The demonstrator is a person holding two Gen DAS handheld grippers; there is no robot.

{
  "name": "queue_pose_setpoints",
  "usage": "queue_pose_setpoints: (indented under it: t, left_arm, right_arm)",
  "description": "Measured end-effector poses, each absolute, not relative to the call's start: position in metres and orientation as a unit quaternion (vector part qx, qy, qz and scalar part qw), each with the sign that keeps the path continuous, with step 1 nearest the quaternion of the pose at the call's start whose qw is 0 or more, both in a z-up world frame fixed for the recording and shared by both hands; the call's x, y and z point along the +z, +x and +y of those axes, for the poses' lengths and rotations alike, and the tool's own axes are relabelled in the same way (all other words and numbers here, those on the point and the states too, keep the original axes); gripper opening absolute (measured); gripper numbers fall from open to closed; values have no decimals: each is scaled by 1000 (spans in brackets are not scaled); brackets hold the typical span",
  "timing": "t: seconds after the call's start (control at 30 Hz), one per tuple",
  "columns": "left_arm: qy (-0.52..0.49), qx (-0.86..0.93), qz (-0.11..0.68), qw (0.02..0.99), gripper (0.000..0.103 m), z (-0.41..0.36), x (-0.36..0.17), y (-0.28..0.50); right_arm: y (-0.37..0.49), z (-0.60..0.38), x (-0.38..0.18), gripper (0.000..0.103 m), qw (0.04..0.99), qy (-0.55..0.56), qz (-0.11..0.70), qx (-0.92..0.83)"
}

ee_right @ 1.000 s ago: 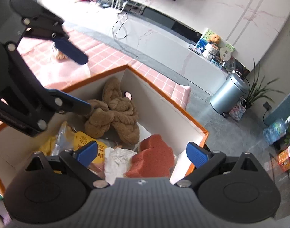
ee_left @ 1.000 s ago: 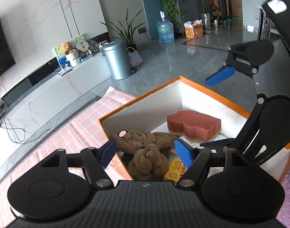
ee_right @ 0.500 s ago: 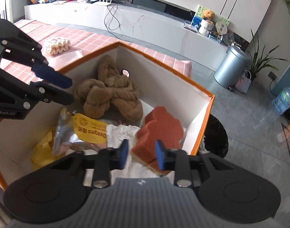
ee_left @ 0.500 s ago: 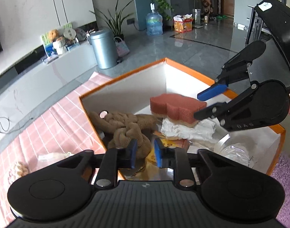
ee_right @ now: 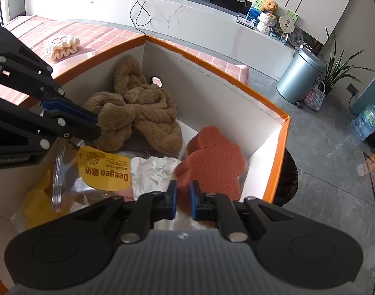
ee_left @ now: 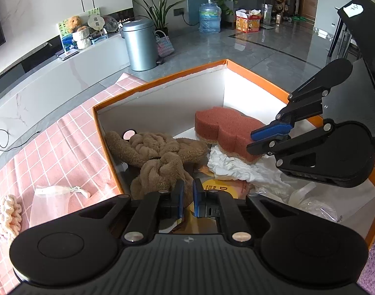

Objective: Organize soft objects
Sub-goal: 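Move both open tools back over the remaining items on the table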

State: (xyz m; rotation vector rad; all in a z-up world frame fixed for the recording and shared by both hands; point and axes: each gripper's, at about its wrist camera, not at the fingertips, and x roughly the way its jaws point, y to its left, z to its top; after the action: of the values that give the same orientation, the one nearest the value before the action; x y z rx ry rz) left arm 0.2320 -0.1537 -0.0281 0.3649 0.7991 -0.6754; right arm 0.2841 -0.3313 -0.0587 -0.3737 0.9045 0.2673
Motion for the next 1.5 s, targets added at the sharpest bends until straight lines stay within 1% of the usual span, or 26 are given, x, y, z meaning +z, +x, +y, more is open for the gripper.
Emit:
queue_pose_setpoints:
  t: [0.07,0.1,0.27,0.4,0.6,0.8,1.03,1.33,1.37,1.43,1.5]
  left_arm:
    - [168,-322,376,853,15,-150,-25,228]
    - [164,-322,373,855,15,-147,-23,226]
    - [130,-321,353,869,16,-130,-8,213]
    - [106,-307,331,886,17,-112,7,201]
    - [57,-271,300,913,17,-74,25,178]
    - [16,-229,283,931,17,-34,34,159]
    - [-47,-164,287,943,17,17,20,145]
    - [-101,-49,293,950,17,84,-5,111]
    - [-108,-38,292,950,18,90,-6,108]
    - [-115,-17,284,952,26,104,-11,99]
    - [-114,4,276,955,41,114,-16,90]
  right_arm:
    - [281,-333,-52,13,879,-165,430,124]
    - [278,-333,-49,16,882,-159,427,121]
    - [253,-328,-27,17,904,-130,393,109]
    - [231,-315,-12,34,925,-104,355,85]
    - [201,-284,0,34,948,-67,305,68]
    - [176,-247,5,34,957,-28,278,74]
    - [156,-200,2,35,962,-18,256,94]
    - [142,-147,-15,35,957,-30,254,135]
    - [141,-143,-17,35,956,-29,257,141]
    - [141,-136,-20,35,953,-31,260,151]
    - [143,-129,-24,36,951,-35,263,156]
